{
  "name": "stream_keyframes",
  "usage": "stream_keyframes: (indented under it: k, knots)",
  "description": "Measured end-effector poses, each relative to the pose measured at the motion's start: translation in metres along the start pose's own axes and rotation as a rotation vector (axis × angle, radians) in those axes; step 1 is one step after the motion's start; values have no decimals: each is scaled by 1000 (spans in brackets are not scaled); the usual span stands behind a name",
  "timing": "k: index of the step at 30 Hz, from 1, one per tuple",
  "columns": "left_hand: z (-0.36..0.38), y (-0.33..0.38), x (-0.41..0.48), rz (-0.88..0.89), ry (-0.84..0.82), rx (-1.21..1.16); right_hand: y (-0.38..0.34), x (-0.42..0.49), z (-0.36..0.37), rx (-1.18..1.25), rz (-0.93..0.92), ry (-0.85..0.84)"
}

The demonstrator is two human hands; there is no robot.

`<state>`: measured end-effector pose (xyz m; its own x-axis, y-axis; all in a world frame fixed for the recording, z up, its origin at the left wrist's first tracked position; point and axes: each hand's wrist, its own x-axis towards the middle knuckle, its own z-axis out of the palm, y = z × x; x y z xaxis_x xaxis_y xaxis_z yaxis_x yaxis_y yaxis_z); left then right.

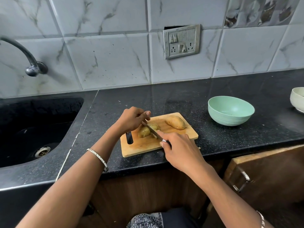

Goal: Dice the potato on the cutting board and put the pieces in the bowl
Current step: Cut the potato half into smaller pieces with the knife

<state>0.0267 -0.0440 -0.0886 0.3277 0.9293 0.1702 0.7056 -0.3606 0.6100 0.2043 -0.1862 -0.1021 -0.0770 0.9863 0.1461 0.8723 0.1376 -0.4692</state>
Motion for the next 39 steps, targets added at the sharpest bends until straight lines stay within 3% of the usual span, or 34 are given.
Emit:
stream_keyframes:
  k: [10, 39]
  knots:
    - [2, -5, -2, -59, 15, -244, -1, 6, 5, 24, -4, 11]
    - [-5, 10, 12, 18, -189, 202, 8, 13, 13, -1, -22, 3]
